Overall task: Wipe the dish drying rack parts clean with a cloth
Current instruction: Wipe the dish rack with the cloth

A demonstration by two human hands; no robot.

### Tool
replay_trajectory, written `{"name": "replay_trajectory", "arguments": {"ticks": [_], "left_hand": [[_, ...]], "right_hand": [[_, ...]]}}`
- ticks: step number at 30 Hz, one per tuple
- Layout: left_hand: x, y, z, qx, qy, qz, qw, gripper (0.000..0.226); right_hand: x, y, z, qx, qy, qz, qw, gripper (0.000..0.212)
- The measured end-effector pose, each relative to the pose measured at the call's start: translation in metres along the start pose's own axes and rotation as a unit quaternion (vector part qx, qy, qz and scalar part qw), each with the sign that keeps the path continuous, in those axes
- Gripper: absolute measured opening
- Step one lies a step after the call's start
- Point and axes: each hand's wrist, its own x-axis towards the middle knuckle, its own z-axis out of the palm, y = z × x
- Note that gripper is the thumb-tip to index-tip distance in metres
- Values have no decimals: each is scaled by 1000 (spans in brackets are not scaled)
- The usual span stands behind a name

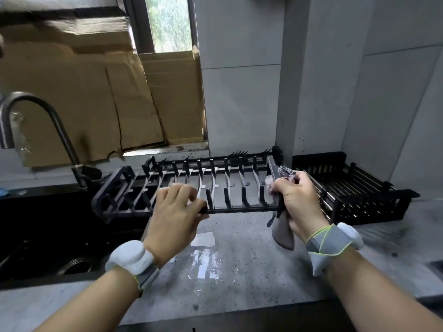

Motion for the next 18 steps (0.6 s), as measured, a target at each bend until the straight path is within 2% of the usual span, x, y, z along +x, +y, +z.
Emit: {"name": "replay_trajectory", "arguments": {"ticks": [3,5,7,9,10,12,14,18], "left_hand": [[3,5,-8,5,-3,12,1000,27],[4,8,-16,-3,-6,42,999,32],[10,12,-25,-32,-12,74,997,36],[28,14,-34,-78,-38,61,994,42],[42,12,-38,-104,-61,32,992,45],[73,3,-41,-133,-119,-33,983,46],[99,-11,-36,-109,-214,-60,969,52],[125,-20,-19,-79,-425,-81,898,62]], "right_hand": [[-1,4,-7,26,5,1,1000,47],[-2,7,-12,23,13,-3,1000,45],[-4,11,-15,8,18,-7,1000,54],[-7,13,-17,-9,15,-15,1000,59],[-8,14,-18,-16,11,-23,1000,53],[-10,17,-20,-26,4,-42,999,40],[-13,18,-21,-34,0,-56,998,35],[-25,9,-29,-9,-10,-56,998,37]]}}
